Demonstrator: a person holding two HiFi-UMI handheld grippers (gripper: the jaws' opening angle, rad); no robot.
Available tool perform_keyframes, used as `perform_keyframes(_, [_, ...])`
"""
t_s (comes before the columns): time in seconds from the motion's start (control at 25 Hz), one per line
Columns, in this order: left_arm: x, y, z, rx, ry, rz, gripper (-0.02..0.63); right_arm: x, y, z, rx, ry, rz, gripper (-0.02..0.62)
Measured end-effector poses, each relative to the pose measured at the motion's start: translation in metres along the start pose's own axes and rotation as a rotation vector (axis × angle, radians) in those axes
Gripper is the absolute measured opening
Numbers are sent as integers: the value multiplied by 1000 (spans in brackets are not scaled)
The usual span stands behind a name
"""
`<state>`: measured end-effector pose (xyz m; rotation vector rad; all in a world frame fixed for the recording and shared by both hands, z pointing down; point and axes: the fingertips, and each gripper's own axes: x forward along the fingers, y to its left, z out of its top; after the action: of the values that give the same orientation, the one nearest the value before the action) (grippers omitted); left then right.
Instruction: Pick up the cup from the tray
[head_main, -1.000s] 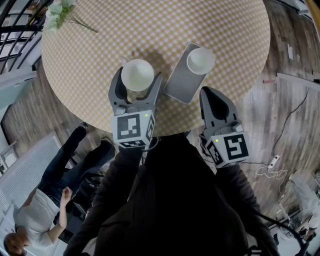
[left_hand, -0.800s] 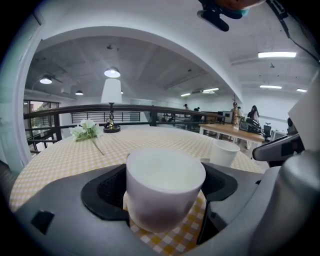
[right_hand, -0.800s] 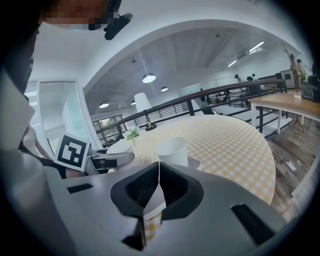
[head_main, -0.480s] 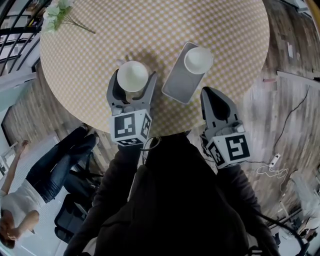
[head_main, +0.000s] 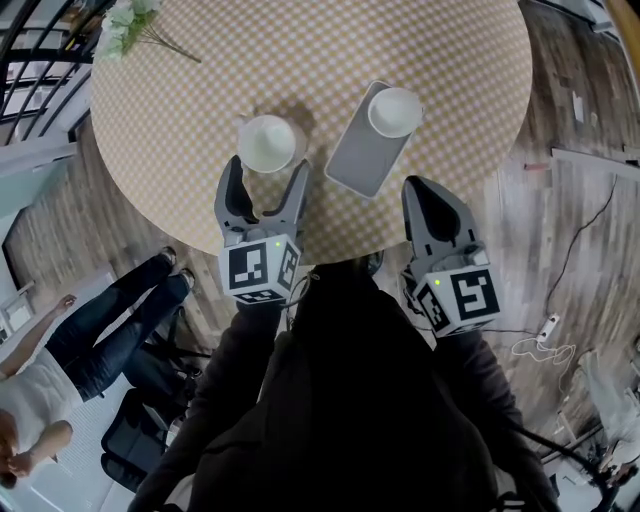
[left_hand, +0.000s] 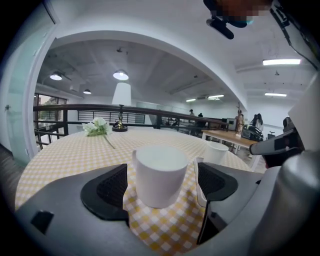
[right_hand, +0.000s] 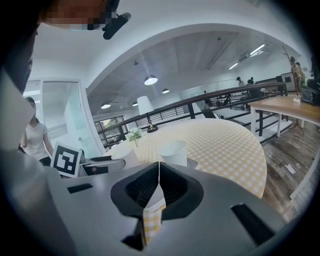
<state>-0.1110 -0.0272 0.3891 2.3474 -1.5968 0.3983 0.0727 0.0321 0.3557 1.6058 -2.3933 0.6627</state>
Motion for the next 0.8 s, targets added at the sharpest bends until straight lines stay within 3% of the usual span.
perform_keyframes(0.24, [-54,-15,17,-53,-74,-32,447,-12,18,6,-27,-36,17,8])
perform_keyframes(0.36, [-69,-22,32,-97,-125,-42,396,-18,25,13,-42,-66,23,8])
perform_keyframes(0.52, [-92,-37,54,-92,-187,-65,303,-36,37,22,-56,-111,22,8])
perform_keyframes(0.8, [-130,-63,75,-78,-241,-82,65,-63,61,33,-78,-167,23,8])
